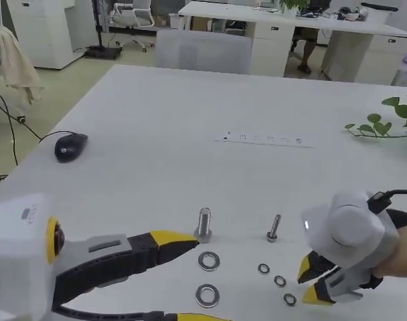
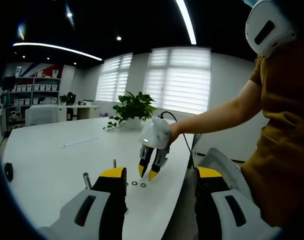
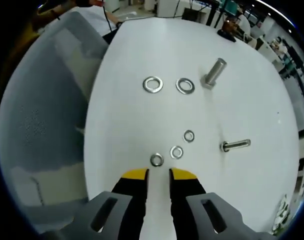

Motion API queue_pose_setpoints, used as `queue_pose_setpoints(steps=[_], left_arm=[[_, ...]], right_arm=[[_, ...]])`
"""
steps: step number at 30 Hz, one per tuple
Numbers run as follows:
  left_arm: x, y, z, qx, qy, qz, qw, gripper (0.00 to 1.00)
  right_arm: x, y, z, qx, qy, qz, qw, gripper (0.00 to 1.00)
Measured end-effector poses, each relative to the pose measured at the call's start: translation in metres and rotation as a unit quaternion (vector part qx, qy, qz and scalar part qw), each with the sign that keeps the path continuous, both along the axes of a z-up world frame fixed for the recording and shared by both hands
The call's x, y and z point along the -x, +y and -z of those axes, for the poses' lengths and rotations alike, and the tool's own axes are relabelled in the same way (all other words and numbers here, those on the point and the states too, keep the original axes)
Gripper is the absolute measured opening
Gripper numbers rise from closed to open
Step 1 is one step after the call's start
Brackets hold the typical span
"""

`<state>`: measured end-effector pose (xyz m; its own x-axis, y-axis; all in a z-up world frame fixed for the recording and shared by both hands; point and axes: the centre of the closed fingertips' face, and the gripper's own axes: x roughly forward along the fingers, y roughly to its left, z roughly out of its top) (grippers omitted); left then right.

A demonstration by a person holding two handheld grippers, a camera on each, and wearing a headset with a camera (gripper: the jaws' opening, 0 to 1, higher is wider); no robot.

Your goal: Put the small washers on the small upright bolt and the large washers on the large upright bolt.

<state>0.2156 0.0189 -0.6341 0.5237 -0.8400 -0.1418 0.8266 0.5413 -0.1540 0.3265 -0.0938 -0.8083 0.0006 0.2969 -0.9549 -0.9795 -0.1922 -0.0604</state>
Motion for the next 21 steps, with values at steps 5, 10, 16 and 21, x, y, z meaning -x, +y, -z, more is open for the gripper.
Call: queue_pose_setpoints(steps=[5,10,16,21], left_arm=[[0.003,0.001,0.001,0.0,0.0,0.002,1.0,0.54],[0.004,0.002,0.001,0.002,-0.002,0.0,1.0,0.54],[0.004,0.003,0.0,0.004,-0.005,-0.002,1.0,0.54],[0.002,0.006,0.001,0.003,-0.006,-0.006,1.0,0.54]], right_arm=[[0.004,0.001,0.004,-0.001,0.009,0.016,0.9998,0.18],[0.005,0.003,0.006,0.001,0.009,0.019,0.9998,0.18],[0.003,0.006,0.011,0.003,0.015,0.031,0.9994,0.2],[0.003,0.006,0.016,0.007,0.021,0.034,0.9992,0.2]])
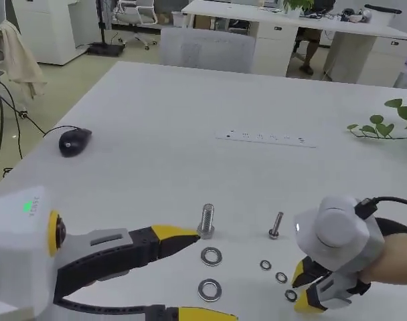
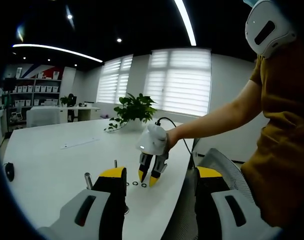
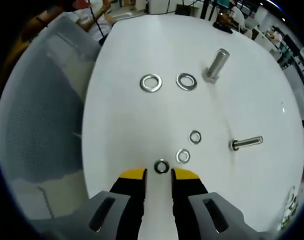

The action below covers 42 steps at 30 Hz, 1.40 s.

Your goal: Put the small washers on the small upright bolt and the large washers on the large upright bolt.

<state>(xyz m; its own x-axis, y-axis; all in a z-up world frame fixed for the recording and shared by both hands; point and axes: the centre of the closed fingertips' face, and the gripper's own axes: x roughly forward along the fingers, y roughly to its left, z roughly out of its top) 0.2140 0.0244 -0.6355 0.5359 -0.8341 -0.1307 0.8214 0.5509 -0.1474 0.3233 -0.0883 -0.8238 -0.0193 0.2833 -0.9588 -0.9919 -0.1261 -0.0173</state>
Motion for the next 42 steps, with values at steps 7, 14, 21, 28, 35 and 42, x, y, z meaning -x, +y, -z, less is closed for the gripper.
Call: queue_pose_setpoints(steps=[7,14,21,28,35,42], left_arm=[[-0.0032,-0.0001,0.0016,0.0,0.003,-0.002,1.0,0.54],[-0.0067,-0.0001,0.0029,0.001,0.005,-0.002,1.0,0.54],[-0.0077,0.0005,0.0046,0.002,0.007,-0.003,1.0,0.54],[-0.0068,0.0,0.0052,0.003,0.008,-0.004,1.0,0.53],[-0.0055,-0.001,0.0045,0.002,0.008,-0.004,1.0,0.53],[-0.0034,0.0001,0.0036,-0.001,0.009,-0.006,0.9999,0.53]], right_arm=[[-0.0001,0.0021,0.0022,-0.003,0.007,-0.002,1.0,0.21],[-0.0016,0.002,0.0024,-0.003,0.005,-0.005,1.0,0.19],[-0.0001,0.0022,0.0026,0.008,0.001,-0.013,0.9999,0.18],[-0.0009,0.0026,0.0029,0.009,-0.004,-0.011,0.9999,0.14],[-0.0016,0.0028,0.0028,0.011,-0.003,-0.004,0.9999,0.12],[-0.0016,0.0039,0.0004,0.012,-0.006,-0.009,0.9999,0.12]])
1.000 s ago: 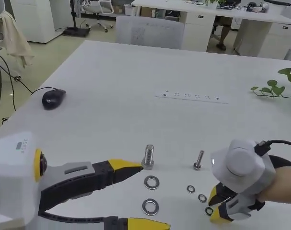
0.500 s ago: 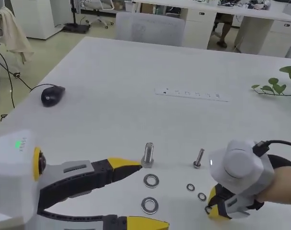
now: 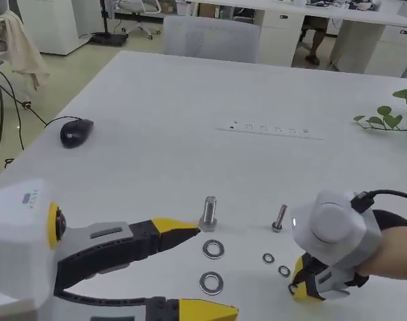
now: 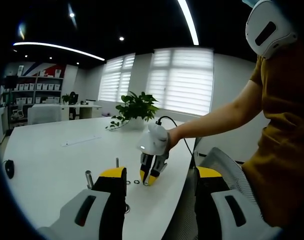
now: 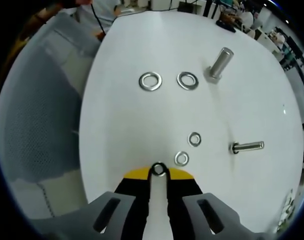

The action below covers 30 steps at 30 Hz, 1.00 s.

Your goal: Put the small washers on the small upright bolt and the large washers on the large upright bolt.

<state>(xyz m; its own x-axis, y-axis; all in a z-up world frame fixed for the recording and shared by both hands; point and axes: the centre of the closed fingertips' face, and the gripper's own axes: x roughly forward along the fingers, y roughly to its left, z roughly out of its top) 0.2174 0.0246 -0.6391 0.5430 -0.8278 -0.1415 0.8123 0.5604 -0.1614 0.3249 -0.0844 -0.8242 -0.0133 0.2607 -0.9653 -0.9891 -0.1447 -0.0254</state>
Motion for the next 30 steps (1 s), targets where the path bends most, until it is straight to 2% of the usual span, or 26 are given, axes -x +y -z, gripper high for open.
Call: queue_pose_setpoints(steps=[11,18,26,30], left_arm=[[-0.001,-0.003,0.001,-0.002,0.001,0.001,1.0,0.53],[-0.003,-0.004,0.001,-0.003,0.003,0.003,1.0,0.53],[-0.005,-0.005,0.002,-0.005,0.008,0.005,0.9999,0.53],[-0.007,-0.003,0.004,-0.004,0.01,0.004,0.9999,0.53]], right_arm=[[-0.014,-0.002,-0.021,-0.004,-0.014,-0.003,0.9999,0.12],[-0.032,-0.004,-0.036,-0.006,-0.026,-0.003,0.9996,0.12],[-0.058,0.0,-0.056,-0.02,-0.049,0.009,0.9985,0.12],[-0.067,0.001,-0.06,-0.021,-0.057,0.008,0.9981,0.12]])
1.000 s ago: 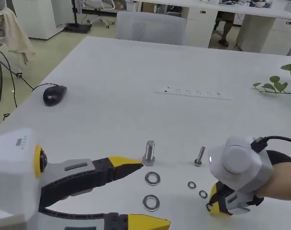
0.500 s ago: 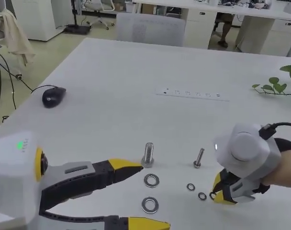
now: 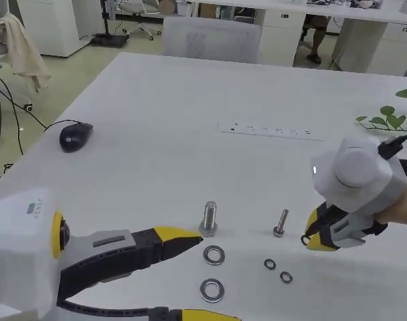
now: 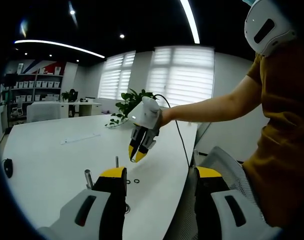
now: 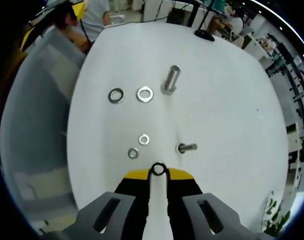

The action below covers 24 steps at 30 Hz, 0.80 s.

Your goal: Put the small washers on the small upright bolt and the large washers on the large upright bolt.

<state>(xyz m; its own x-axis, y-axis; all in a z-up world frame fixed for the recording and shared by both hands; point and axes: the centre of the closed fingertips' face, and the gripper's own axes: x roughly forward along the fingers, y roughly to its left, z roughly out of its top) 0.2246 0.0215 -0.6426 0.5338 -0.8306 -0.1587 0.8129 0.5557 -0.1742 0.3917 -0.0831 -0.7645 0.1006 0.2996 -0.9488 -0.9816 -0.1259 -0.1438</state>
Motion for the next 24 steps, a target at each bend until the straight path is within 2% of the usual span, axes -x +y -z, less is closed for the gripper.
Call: queue_pose_setpoints(steps=[7,15,24], left_arm=[[-0.004,0.001,0.003,0.001,0.006,0.0,1.0,0.53],[-0.009,0.002,0.006,0.002,0.011,-0.003,0.9999,0.53],[-0.013,0.007,0.009,0.005,0.013,-0.009,0.9999,0.53]], right_arm=[[-0.016,0.004,-0.006,0.002,-0.013,-0.001,0.9999,0.12],[-0.03,0.019,-0.013,-0.002,-0.027,-0.009,0.9996,0.12],[-0.039,0.029,-0.011,0.004,-0.028,-0.019,0.9994,0.12]])
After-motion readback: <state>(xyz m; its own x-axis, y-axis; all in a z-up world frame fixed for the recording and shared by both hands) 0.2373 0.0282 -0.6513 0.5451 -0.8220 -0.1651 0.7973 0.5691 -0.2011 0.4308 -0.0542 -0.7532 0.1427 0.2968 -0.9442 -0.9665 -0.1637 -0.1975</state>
